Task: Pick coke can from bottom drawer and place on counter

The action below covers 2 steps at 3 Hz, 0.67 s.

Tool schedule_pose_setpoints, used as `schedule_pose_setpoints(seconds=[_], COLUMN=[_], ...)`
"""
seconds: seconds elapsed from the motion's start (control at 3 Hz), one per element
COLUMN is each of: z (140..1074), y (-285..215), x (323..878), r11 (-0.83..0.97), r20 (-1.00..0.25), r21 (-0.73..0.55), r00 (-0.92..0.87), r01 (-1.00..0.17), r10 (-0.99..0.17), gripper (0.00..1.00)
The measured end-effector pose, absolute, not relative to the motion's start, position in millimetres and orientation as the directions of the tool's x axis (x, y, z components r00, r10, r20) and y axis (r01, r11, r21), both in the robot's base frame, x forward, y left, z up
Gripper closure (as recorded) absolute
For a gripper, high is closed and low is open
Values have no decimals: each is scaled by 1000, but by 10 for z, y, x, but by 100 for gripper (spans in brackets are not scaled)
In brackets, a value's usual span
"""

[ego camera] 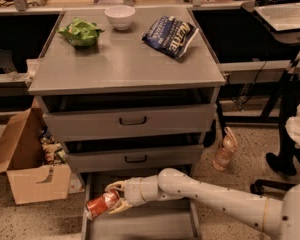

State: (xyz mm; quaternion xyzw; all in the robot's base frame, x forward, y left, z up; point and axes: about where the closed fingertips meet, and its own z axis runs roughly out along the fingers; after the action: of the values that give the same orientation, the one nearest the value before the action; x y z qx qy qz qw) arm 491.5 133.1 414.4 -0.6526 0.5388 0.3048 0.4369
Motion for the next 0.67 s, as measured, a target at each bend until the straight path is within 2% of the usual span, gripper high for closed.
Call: schedule_pose_setpoints(seconds=[0.33,0.67], z=[5041,5042], y=[1523,1527], x=[4413,4411], r11=[-149,-149], r20=[-829,-830], r21=[-334,-333], r00=[365,365], r01=[-931,-931], r10=[-423,-422], gripper=[100,100])
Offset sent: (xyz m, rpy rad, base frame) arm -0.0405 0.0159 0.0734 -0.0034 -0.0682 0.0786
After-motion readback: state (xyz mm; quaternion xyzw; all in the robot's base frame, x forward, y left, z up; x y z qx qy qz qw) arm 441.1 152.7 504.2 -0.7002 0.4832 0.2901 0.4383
